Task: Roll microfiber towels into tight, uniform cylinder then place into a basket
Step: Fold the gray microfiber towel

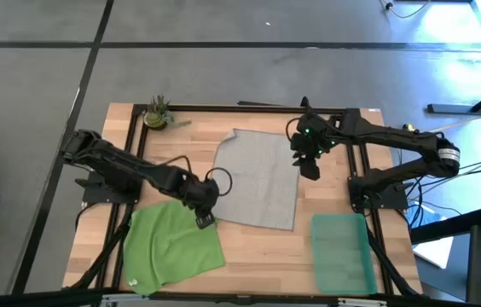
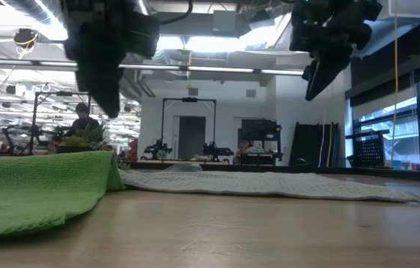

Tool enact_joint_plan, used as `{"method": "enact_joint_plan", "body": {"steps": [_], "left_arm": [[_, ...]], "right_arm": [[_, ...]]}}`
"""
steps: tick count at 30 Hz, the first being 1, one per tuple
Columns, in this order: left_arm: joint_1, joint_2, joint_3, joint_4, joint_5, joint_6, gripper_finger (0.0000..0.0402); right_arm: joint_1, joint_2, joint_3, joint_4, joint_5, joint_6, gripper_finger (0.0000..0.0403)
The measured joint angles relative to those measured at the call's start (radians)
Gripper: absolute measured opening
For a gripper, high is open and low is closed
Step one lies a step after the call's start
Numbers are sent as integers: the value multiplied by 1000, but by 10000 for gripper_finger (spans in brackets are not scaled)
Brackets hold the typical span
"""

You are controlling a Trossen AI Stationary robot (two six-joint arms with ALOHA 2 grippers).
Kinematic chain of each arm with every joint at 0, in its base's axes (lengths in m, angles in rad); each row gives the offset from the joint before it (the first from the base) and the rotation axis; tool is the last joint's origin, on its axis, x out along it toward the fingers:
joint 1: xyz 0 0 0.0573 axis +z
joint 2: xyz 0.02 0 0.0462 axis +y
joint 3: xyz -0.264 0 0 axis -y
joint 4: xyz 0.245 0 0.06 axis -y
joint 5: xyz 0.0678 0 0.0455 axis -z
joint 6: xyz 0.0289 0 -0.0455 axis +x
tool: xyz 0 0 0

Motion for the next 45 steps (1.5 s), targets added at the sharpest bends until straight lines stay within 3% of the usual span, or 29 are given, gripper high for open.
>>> {"method": "enact_joint_plan", "body": {"steps": [8, 22, 39, 45], "left_arm": [[-68, 59, -2, -91, -117, 64, 78], [-80, 86, -175, 136, -117, 95, 78], [-74, 86, -184, 224, -129, 73, 77], [-56, 88, -185, 265, -122, 63, 26]], "right_arm": [[76, 0, 0, 5, 0, 11, 144], [158, 0, 0, 77, 0, 106, 144], [168, 0, 0, 87, 0, 137, 144], [168, 0, 0, 87, 1, 137, 144]]}}
